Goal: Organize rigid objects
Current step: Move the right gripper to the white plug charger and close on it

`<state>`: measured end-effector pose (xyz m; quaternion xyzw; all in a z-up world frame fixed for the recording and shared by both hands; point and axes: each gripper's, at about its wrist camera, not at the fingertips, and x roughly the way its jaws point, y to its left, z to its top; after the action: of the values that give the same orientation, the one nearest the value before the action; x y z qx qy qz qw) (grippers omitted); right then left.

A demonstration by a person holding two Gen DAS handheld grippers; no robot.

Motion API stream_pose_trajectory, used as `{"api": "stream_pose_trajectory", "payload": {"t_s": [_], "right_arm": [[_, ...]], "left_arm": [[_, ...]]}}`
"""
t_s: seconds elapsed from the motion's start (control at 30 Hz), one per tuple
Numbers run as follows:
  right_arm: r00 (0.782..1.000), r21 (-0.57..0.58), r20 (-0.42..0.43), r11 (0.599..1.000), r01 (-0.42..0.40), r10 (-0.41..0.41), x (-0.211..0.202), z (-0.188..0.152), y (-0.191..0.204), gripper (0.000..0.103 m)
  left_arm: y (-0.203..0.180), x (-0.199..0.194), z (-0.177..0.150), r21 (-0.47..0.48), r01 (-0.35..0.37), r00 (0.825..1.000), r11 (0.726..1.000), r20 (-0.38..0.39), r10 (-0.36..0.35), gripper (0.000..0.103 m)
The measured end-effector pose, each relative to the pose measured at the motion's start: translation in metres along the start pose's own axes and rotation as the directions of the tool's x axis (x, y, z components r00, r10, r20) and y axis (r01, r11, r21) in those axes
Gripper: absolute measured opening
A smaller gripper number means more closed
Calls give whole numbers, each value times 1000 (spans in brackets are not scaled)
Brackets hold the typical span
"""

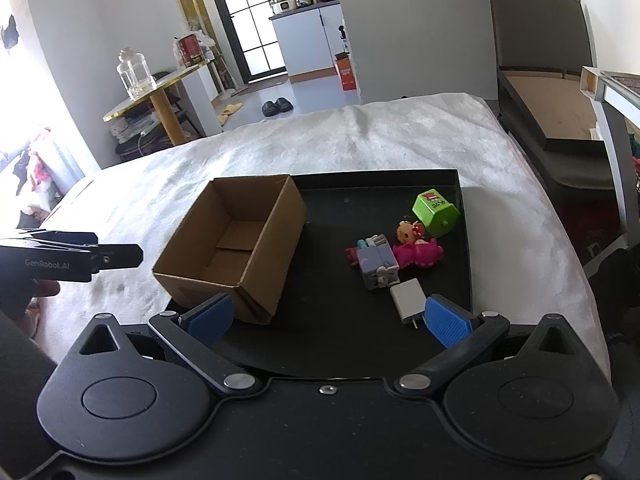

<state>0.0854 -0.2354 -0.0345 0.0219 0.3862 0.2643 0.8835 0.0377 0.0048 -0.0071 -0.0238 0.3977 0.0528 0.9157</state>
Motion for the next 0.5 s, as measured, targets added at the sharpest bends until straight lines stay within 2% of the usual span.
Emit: {"api": "stream_pose_trajectory", "payload": {"t_s": [0.27, 0.5], "right_arm": [[999, 19, 8, 999, 39, -39, 12, 2, -10, 103], [998, 54, -1, 996, 70, -70, 27, 6, -22, 103]], "left_arm": [[1, 14, 3, 1, -37, 999, 999, -10, 37, 100], [13, 28, 6, -29, -98, 995, 995, -12, 98, 100]]}}
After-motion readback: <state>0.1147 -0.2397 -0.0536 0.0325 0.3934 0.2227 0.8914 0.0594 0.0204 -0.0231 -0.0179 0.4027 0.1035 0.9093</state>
